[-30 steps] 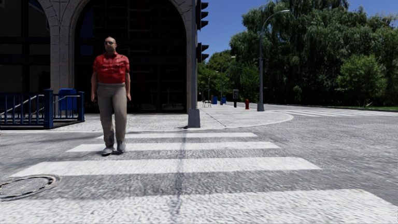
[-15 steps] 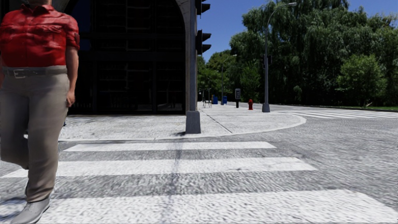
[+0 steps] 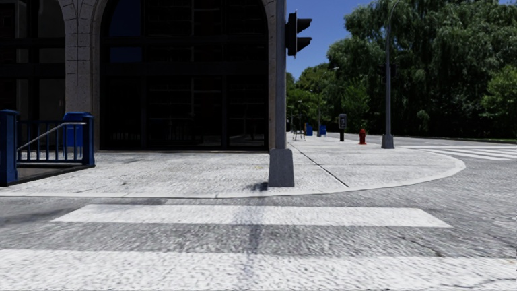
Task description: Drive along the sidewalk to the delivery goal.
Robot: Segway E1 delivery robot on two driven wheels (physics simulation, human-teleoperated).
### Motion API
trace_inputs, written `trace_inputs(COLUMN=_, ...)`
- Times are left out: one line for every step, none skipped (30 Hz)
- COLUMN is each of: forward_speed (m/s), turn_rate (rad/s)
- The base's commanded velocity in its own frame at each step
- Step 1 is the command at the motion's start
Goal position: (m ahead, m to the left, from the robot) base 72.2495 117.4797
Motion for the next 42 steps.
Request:
trace_inputs(forward_speed=2.0, turn_rate=0.44)
trace_inputs(forward_speed=2.0, turn_rate=0.44)
trace_inputs(forward_speed=2.0, turn_rate=0.44)
trace_inputs(forward_speed=2.0, turn_rate=0.44)
trace_inputs(forward_speed=2.0, turn_rate=0.44)
trace_inputs(forward_speed=2.0, turn_rate=0.44)
trace_inputs(forward_speed=2.0, turn_rate=0.44)
trace_inputs(forward_speed=2.0, turn_rate=0.44)
trace_inputs(forward_speed=2.0, turn_rate=0.44)
trace_inputs(forward_speed=2.0, turn_rate=0.44)
trace_inputs(forward_speed=2.0, turn_rate=0.44)
trace_inputs(forward_speed=2.0, turn_rate=0.44)
trace_inputs(forward_speed=2.0, turn_rate=0.44)
trace_inputs(forward_speed=2.0, turn_rate=0.44)
trace_inputs(forward_speed=2.0, turn_rate=0.43)
trace_inputs(forward_speed=2.0, turn_rate=0.37)
trace_inputs(forward_speed=2.0, turn_rate=0.37)
trace_inputs(forward_speed=2.0, turn_rate=0.3)
trace_inputs(forward_speed=2.0, turn_rate=0.28)
trace_inputs(forward_speed=2.0, turn_rate=0.28)
trace_inputs(forward_speed=2.0, turn_rate=0.28)
trace_inputs(forward_speed=2.0, turn_rate=0.28)
trace_inputs(forward_speed=2.0, turn_rate=0.27)
trace_inputs(forward_speed=2.0, turn_rate=0.27)
trace_inputs(forward_speed=2.0, turn_rate=0.0)
trace_inputs(forward_speed=2.0, turn_rate=0.0)
trace_inputs(forward_speed=2.0, turn_rate=0.0)
trace_inputs(forward_speed=2.0, turn_rate=0.0)
trace_inputs(forward_speed=2.0, turn_rate=0.0)
trace_inputs(forward_speed=2.0, turn_rate=0.0)
trace_inputs(forward_speed=2.0, turn_rate=0.0)
trace_inputs(forward_speed=2.0, turn_rate=0.0)
trace_inputs(forward_speed=1.95, turn_rate=0.0)
trace_inputs(forward_speed=1.7, turn_rate=0.0)
trace_inputs(forward_speed=1.7, turn_rate=0.0)
trace_inputs(forward_speed=1.49, turn_rate=0.0)
trace_inputs(forward_speed=1.32, turn_rate=0.0)
trace_inputs(forward_speed=1.24, turn_rate=0.0)
trace_inputs(forward_speed=1.24, turn_rate=0.0)
trace_inputs(forward_speed=1.22, turn_rate=0.0)
trace_inputs(forward_speed=1.21, turn_rate=0.0)
trace_inputs(forward_speed=1.21, turn_rate=0.0)
